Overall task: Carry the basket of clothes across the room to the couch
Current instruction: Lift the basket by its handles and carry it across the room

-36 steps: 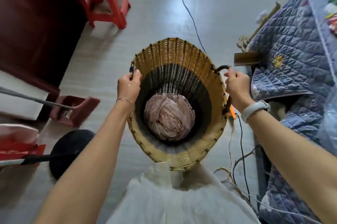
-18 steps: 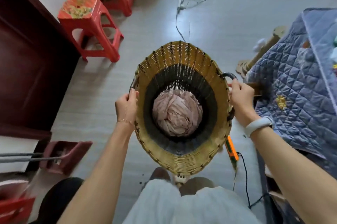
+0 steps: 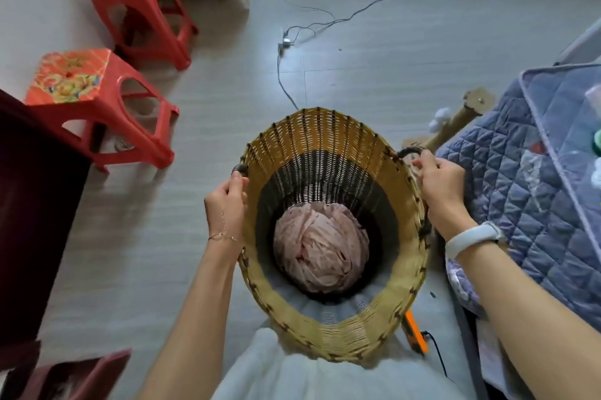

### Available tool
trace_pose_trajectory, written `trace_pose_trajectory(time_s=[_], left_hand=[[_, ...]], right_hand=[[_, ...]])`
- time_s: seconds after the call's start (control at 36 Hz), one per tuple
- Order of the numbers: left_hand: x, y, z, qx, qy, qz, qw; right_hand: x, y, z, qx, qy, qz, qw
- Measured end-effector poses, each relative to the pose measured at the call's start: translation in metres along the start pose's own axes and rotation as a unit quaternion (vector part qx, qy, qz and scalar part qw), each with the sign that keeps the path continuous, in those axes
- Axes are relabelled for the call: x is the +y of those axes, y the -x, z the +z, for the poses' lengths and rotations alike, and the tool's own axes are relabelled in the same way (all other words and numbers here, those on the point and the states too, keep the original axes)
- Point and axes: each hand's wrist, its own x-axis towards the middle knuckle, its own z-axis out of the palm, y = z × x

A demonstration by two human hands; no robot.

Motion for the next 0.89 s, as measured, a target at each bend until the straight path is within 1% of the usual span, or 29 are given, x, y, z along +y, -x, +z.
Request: trace_pose_trajectory(time_s=[0.11, 0.17, 0.44, 0.58, 0.69, 0.89], left_hand=[[0.033, -0.053, 0.048, -0.003, -0.008, -0.009, 1.000], [0.050, -0.073, 0.072, -0.003, -0.011, -0.007, 1.000], [0.129, -0.167, 0.185, -0.031, -0.060, 0.048, 0.997], [0.155, -0.202, 0.239, -0.033, -0.086, 0.073, 0.993], [0.176, -0.224, 0.282, -0.016, -0.117, 0.088, 0.989], [0.202, -0.258, 0.332, -0.009, -0.130, 0.073, 0.989]], right_hand=[[-0.029, -0.058, 0.018, 0.021, -0.022, 0.013, 0.999], [-0.040, -0.083, 0.021, 0.023, -0.015, 0.016, 1.000], [-0.082, -0.212, 0.035, 0.038, -0.057, 0.031, 0.997], [-0.102, -0.281, 0.038, 0.026, -0.063, 0.037, 0.997], [-0.118, -0.334, 0.038, 0.023, -0.042, 0.034, 0.998], [-0.145, -0.407, 0.040, 0.024, -0.017, 0.020, 0.999]])
